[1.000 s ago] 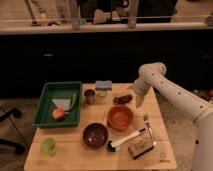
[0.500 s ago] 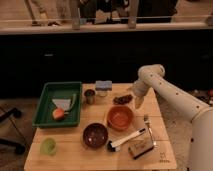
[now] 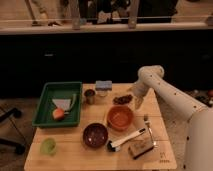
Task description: Place grapes in plastic cup
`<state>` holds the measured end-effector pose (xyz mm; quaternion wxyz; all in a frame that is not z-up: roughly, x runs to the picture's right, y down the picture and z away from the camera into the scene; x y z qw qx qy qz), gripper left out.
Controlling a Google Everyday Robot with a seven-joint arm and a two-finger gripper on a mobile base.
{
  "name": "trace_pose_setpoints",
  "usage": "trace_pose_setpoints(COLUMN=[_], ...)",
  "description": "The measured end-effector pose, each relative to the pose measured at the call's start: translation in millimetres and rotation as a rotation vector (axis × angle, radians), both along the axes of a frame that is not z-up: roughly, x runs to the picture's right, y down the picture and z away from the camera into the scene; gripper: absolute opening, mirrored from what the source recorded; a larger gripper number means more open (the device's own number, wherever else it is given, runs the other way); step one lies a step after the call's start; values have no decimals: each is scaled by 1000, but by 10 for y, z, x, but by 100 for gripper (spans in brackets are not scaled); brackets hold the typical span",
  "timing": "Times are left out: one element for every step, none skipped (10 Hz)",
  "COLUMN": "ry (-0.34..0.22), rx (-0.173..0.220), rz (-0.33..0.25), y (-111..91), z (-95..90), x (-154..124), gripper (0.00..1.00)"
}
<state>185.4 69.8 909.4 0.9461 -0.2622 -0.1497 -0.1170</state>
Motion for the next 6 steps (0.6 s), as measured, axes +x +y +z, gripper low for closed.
trace_pose_setpoints(ry=[-2, -5, -2, -1, 1, 2], rx=[2, 2, -4, -8, -12, -15], rz=[2, 1, 3, 9, 17, 18], y=[7, 21, 29, 28, 27, 44], z=[14, 27, 42, 62, 86, 99], x=[-7, -15, -4, 5, 47, 75], gripper=[80, 80, 80, 80, 80, 80])
